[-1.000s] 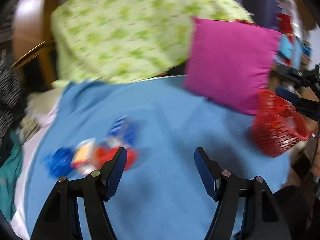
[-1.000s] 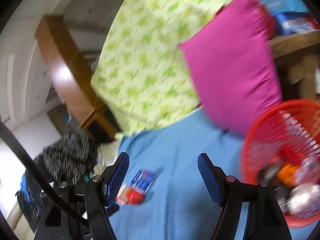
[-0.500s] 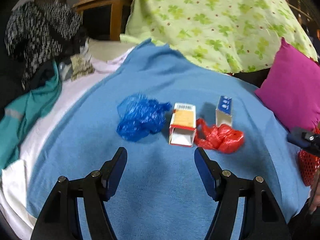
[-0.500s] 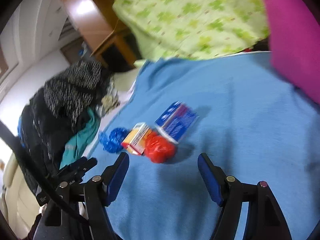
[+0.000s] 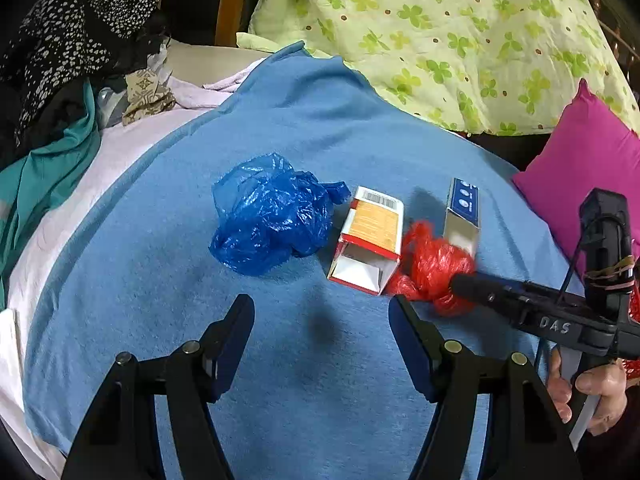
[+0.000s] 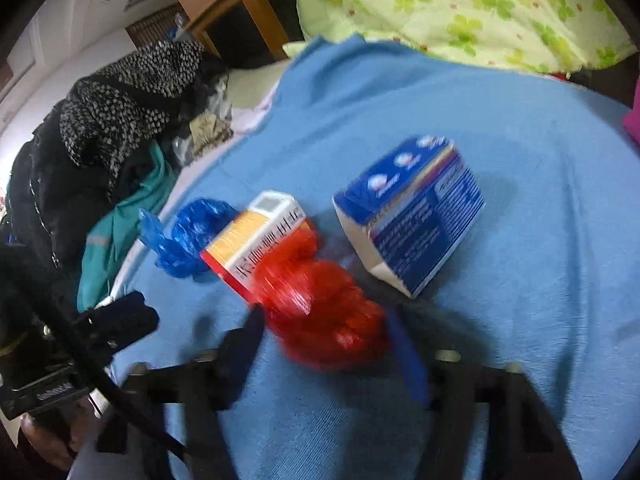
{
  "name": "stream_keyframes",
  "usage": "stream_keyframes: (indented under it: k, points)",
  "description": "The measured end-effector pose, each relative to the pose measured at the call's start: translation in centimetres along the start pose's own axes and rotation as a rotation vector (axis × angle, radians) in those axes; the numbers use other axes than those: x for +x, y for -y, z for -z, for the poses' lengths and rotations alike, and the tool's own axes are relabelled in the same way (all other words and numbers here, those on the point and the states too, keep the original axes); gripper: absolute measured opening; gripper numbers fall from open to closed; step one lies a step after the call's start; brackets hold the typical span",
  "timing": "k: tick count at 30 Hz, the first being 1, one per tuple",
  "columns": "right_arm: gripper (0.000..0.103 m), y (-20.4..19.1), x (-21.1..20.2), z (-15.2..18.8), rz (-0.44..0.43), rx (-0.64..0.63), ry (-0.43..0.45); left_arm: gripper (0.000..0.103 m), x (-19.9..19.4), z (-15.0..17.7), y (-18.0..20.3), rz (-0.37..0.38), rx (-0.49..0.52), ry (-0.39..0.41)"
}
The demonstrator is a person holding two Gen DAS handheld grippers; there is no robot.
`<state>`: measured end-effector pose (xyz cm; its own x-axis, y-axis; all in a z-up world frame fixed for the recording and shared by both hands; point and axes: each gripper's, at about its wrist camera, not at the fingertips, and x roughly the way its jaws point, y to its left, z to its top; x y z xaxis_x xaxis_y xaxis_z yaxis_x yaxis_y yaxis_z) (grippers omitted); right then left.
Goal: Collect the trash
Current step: 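Grasp the red plastic bag with the right gripper while the left gripper grasps the white-orange box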
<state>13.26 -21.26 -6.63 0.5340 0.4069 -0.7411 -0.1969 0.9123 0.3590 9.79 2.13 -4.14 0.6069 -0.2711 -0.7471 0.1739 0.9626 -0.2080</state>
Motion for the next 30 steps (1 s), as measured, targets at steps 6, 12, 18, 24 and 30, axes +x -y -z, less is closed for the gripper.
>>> stream_keyframes:
  k: [6,12,18,24,30]
  points:
    - [0.042,0.4,-1.4,0.9,-0.001,-0.008,-0.01,0.07,0.3,-0.4,0.2,0.032,-0.018,0.007]
    - [0.042,3.5,-6.8,2.8,0.043,0.086,0.027,0.07,1.1,-0.8,1.9,0.049,0.007,0.01]
    - [0.042,7.5,-12.4,5.2,0.096,0.228,0.118,0.07,3.4,-2.1,3.7,0.007,0.039,-0.004]
    - [0.042,10.3,-13.9,6.5,0.114,0.344,0.124,0.07,5.6,-2.7,5.4,-0.038,0.099,-0.01]
    - [0.042,10.7,-13.2,6.4,0.131,0.382,0.119,0.047,6.4,-2.3,6.1,-0.05,0.131,-0.033]
